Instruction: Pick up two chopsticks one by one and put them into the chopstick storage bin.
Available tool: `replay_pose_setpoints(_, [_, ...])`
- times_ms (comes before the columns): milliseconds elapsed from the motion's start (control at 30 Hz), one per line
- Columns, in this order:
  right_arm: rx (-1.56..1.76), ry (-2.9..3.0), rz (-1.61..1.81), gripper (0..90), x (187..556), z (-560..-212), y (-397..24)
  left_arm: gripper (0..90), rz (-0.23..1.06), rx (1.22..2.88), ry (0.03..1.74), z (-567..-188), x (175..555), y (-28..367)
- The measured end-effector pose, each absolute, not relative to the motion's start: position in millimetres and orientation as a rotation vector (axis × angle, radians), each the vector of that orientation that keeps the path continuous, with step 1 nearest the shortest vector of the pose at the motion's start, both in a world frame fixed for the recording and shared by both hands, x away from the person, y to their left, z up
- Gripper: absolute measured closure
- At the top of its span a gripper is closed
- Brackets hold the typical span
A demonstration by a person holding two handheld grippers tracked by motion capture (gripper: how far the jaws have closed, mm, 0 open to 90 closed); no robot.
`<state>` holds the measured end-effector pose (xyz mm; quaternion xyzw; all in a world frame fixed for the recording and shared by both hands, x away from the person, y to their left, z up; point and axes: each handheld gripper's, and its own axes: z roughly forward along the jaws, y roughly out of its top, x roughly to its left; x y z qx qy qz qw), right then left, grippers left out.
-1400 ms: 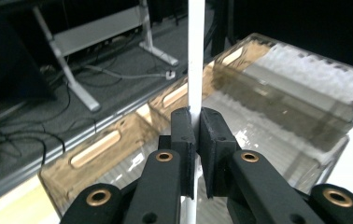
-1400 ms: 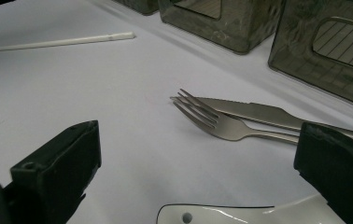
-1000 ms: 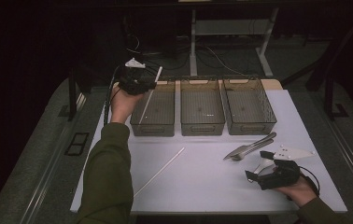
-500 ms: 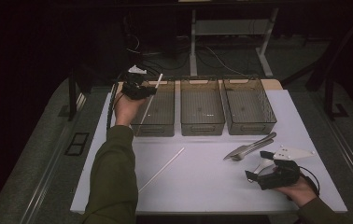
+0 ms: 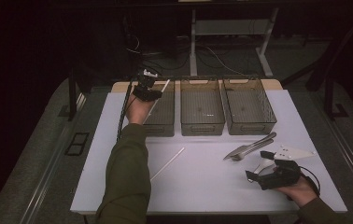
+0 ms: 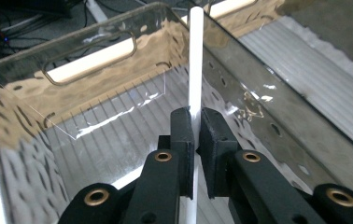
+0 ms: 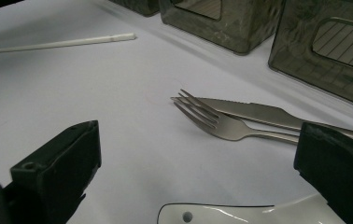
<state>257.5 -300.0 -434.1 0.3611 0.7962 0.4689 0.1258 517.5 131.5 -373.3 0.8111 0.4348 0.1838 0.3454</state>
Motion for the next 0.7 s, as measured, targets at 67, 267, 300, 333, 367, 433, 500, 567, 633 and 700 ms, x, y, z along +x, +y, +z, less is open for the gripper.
replay_pose_setpoints(67, [1.05,2.319,1.368,0.8,257.4,-434.0,-300.0,82.4,0.494,2.12,1.137,-374.5,518.1,131.1])
replay_pose_setpoints(267, [1.05,2.319,1.368,0.8,256.8,-433.6,-299.7,76.3,0.479,2.114,1.104,-369.7,513.4,129.1])
replay_pose_setpoints(300, [1.049,2.32,1.368,0.8,256.8,-433.6,-299.5,74.6,0.474,2.114,1.092,-367.4,511.6,128.3])
replay_pose_setpoints(333, [1.048,2.322,1.366,0.8,256.9,-433.6,-299.5,72.9,0.471,2.111,1.078,-364.9,509.6,127.4])
replay_pose_setpoints(367, [1.046,2.323,1.364,0.8,257.0,-433.8,-299.4,71.3,0.46,2.11,1.064,-362.3,507.2,126.6])
replay_pose_setpoints(433, [1.047,2.323,1.362,0.7,257.0,-433.8,-299.3,67.1,0.433,2.103,1.044,-356.7,501.4,125.2])
replay_pose_setpoints(500, [1.048,2.322,1.361,0.8,256.9,-433.7,-299.3,66.3,0.433,2.09,1.01,-350.8,493.2,125.9])
replay_pose_setpoints(567, [1.049,2.321,1.36,0.7,256.8,-433.5,-299.3,62.3,0.416,2.066,0.996,-345.2,484.5,127.2])
replay_pose_setpoints(633, [1.049,2.32,1.359,0.8,256.7,-433.6,-299.2,59.1,0.397,2.046,0.983,-340.2,475.9,129.6])
replay_pose_setpoints(700, [1.046,2.321,1.357,0.8,256.5,-433.6,-298.9,55.0,0.382,2.037,0.966,-335.4,466.8,132.5])
